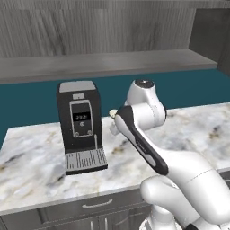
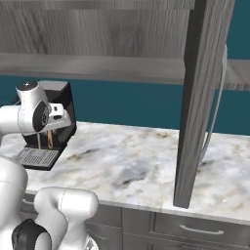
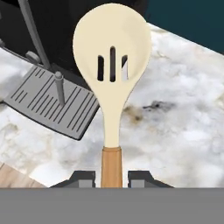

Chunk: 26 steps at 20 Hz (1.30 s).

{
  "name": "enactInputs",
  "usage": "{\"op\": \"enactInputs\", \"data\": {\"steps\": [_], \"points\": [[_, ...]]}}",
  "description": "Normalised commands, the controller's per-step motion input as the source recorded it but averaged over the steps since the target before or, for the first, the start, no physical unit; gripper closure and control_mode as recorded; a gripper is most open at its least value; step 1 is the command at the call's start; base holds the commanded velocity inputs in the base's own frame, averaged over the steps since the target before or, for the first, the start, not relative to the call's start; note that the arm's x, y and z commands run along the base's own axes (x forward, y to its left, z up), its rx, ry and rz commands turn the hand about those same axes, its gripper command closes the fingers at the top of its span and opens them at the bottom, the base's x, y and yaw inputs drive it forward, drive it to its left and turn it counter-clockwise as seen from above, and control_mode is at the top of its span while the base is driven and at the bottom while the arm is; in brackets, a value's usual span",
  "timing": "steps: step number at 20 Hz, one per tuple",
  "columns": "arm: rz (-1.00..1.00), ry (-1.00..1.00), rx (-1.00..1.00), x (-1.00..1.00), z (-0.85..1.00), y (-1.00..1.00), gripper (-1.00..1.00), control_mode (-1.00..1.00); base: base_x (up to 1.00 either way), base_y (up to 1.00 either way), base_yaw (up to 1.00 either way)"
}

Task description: Organize the utensils by type. Pick up the wooden spoons from the counter and place them in the open cabinet. Then pick up the metallic utensils from the counter and place them in the open drawer.

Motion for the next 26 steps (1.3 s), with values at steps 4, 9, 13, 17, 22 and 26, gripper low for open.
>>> {"op": "enactInputs", "data": {"steps": [4,9,13,17,22,26], "points": [[0.07,-0.52,0.0,-0.09,0.26,0.0,1.0,-1.0,0.0,0.0,0.0],[0.46,-0.54,-0.03,-0.14,0.4,0.0,1.0,-1.0,0.0,0.0,0.0],[0.36,-0.32,-0.14,-0.06,0.55,-0.02,1.0,-1.0,0.0,0.0,0.0],[0.33,-0.14,-0.37,-0.05,0.6,-0.06,1.0,-1.0,0.0,0.0,0.0],[0.4,-0.08,-0.31,0.01,0.74,0.0,1.0,-1.0,0.0,0.0,0.0],[0.18,-0.19,-0.34,0.04,0.71,-0.01,1.0,-1.0,0.0,0.0,0.0]]}}
